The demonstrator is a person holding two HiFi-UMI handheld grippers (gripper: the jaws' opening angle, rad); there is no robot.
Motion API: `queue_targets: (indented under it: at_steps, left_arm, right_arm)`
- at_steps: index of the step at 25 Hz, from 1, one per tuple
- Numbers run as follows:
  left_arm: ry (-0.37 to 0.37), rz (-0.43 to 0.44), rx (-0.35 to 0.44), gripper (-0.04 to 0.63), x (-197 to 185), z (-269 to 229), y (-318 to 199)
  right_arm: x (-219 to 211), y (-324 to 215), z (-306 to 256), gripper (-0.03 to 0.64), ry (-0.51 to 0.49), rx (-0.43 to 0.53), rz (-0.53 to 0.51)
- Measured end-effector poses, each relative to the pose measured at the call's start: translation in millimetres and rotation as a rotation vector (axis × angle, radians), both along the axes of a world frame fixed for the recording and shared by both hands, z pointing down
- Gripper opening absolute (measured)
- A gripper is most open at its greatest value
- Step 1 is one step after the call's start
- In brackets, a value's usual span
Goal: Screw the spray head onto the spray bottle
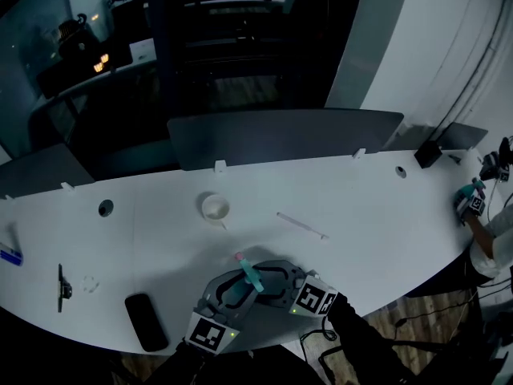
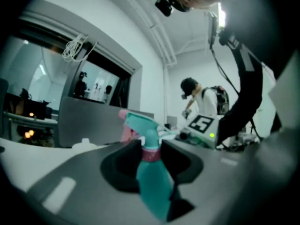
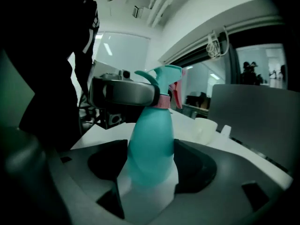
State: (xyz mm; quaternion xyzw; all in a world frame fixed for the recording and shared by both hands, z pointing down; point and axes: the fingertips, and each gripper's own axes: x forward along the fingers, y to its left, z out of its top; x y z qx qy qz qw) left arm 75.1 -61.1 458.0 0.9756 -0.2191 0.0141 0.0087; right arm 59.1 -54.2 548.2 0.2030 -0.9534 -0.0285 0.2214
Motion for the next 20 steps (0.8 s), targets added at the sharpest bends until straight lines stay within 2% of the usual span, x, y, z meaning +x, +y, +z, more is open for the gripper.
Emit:
queue_targets:
  at_steps: [3,5,6,9,11,13,16,18,20]
  left_arm:
    - [-0.013,0.028,0.027,0.132,2.9,-0.1,3.7]
    - [-0.037,0.005,0.058,0.132,1.8,0.1,2.3]
    - [-0.049,-0.013,0.067,0.132,0.6,0.4,0.9]
    - [-0.047,-0.074,0.068,0.132,-1.1,-0.2,-5.9]
    - [-0.037,-0.111,0.068,0.132,-0.2,-0.5,-8.5]
    - [-0.024,-0.148,0.064,0.132,0.7,-1.1,-10.7]
    - [-0.006,-0.192,0.043,0.132,-0.8,-1.2,-13.4]
    - [0.007,-0.219,0.030,0.132,-3.0,-1.1,-14.7]
    - [0.010,-0.235,0.026,0.132,-3.7,-0.9,-15.9]
  right_arm:
    - [1.1,0.1,2.4,0.319,0.042,-0.135,-0.150]
    - [0.7,-2.7,1.5,0.319,0.022,-0.173,-0.120]
    - [3.0,-3.8,-0.4,0.319,0.001,-0.162,-0.051]
    - [16.3,-0.2,-10.4,0.321,-0.061,-0.047,0.262]
    - [15.5,11.3,-15.9,0.321,-0.066,0.024,0.404]
    - [6.5,18.3,-14.9,0.321,-0.018,0.089,0.466]
    - [1.0,6.0,-10.7,0.319,0.113,0.233,0.568]
    - [-2.1,-3.8,-12.4,0.319,0.106,0.267,0.638]
    - [-4.5,-7.4,-13.9,0.320,0.053,0.254,0.654]
